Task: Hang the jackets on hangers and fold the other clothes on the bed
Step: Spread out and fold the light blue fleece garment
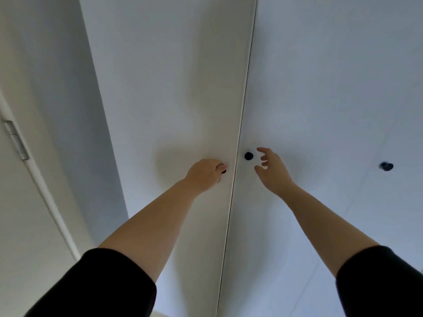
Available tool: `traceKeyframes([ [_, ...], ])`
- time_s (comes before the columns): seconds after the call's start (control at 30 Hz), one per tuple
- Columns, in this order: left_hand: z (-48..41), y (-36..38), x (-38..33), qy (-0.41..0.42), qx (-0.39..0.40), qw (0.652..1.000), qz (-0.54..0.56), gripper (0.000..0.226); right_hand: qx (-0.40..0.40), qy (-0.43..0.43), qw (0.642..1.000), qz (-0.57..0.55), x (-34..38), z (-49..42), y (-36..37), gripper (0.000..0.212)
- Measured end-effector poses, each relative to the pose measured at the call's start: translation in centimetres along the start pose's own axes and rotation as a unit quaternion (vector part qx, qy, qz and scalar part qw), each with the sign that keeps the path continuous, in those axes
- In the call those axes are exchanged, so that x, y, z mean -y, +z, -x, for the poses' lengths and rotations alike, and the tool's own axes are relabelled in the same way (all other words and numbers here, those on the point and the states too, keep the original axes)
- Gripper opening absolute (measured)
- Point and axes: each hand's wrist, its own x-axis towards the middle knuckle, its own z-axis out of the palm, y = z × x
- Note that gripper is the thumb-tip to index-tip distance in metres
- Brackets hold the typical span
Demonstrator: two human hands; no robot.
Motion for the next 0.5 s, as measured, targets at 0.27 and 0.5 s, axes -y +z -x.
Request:
traceKeyframes([
  [0.27, -7.2, 2.3, 0.3, -0.035, -0.052, 0.997, -0.049, 0.032, -0.03, -0.107, 0.987, 0.116, -3.0, -7.6, 3.4, 0.014],
  [0.5, -8.4, 3.1, 1.2, -0.022, -0.101, 0.991, -0.081, 0.031, -0.108, -0.145, 0.982, 0.059, -3.6, -7.7, 4.9, 0.017],
])
